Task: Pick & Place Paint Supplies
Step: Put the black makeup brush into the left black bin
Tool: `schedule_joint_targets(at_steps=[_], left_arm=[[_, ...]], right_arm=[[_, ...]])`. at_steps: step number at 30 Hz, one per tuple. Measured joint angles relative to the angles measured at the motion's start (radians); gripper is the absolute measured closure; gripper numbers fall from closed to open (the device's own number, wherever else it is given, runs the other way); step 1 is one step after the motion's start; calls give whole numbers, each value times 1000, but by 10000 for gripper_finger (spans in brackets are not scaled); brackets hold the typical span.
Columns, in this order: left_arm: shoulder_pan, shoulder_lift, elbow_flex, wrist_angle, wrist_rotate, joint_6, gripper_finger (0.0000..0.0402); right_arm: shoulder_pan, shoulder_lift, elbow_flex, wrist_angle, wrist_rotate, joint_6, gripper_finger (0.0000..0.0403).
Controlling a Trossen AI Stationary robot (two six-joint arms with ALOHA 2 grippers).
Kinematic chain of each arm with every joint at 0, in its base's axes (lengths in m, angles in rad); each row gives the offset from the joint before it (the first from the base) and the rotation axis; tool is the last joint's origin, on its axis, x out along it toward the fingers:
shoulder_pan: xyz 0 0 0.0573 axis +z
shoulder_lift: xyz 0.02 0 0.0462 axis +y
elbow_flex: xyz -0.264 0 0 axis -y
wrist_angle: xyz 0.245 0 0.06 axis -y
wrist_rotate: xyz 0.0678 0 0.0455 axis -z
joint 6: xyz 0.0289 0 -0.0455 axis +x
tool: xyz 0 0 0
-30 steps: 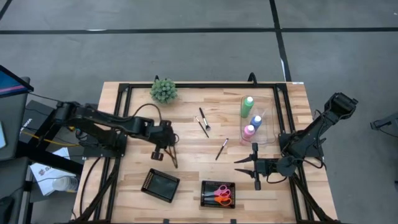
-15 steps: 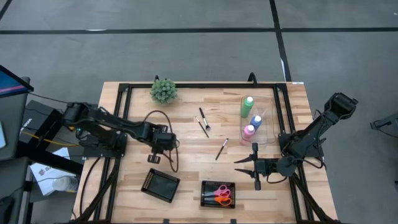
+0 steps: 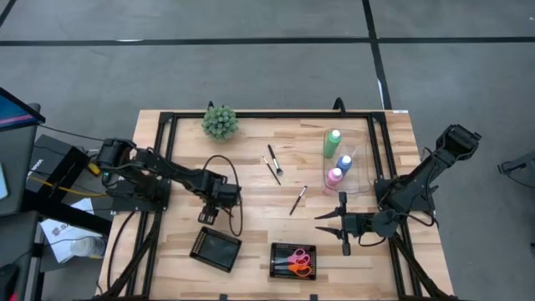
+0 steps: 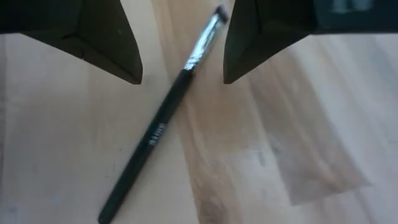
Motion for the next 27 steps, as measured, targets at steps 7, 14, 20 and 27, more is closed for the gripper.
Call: schedule_joint_targets(at_steps=[7,14,20,27], left_arm=[[0,-8,-67,71,-5,-18,230],[-1,-7,-75,94,-4,-15,336],[-2,-7,-76,103,-19,1,386],[-2,-28,-79,108,-36,-6,394]], right_arm=[[0,0,0,0,0,0,294],[0,0,0,0,0,0,294],[0,0,0,0,0,0,294],[0,0,0,0,0,0,294]])
